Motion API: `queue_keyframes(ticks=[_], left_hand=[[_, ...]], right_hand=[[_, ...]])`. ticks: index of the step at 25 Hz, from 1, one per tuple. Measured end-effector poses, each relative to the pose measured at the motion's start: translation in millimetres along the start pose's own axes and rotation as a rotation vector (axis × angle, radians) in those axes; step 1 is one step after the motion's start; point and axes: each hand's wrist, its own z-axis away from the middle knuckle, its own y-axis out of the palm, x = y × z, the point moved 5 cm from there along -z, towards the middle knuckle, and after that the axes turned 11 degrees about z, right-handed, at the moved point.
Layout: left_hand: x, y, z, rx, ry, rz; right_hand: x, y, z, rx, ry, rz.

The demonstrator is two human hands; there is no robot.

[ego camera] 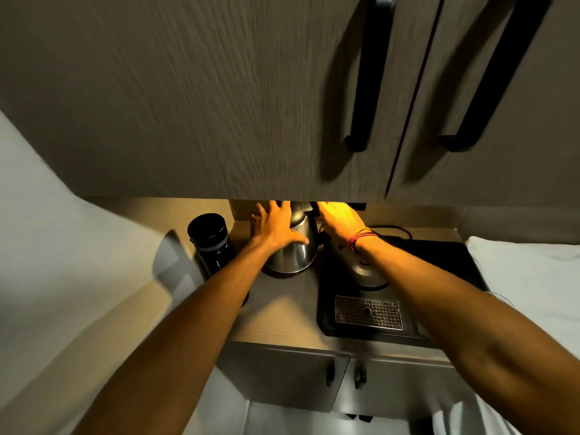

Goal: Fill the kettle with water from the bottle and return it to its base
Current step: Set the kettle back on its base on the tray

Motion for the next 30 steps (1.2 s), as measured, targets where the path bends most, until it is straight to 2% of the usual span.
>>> queue_keyframes(ticks=[3, 5, 7, 11, 20, 30], left_hand=[[-43, -10, -6, -0.015, 0.132, 0.018], [-71, -3, -7, -0.017, 0.194, -0.005], [-99, 12, -6, 0.003, 0.233, -0.043], [-138, 48, -2, 0.050, 0.279, -0.082], [-168, 82, -12, 0.105, 0.306, -0.136], [-179, 87, -5, 0.042, 0.225, -0.134]], right_hand=[[-56, 13, 28, 0.122, 0.048, -0.025], [-81, 12, 32, 0.107, 0.130, -0.126], [-92, -12, 42, -0.007, 0.233, -0.150], [-124, -1, 66, -0.057, 0.281, -0.188], [-155, 33, 90, -0.119, 0.289, -0.245], [-166, 40, 87, -0.163, 0.233, -0.335]])
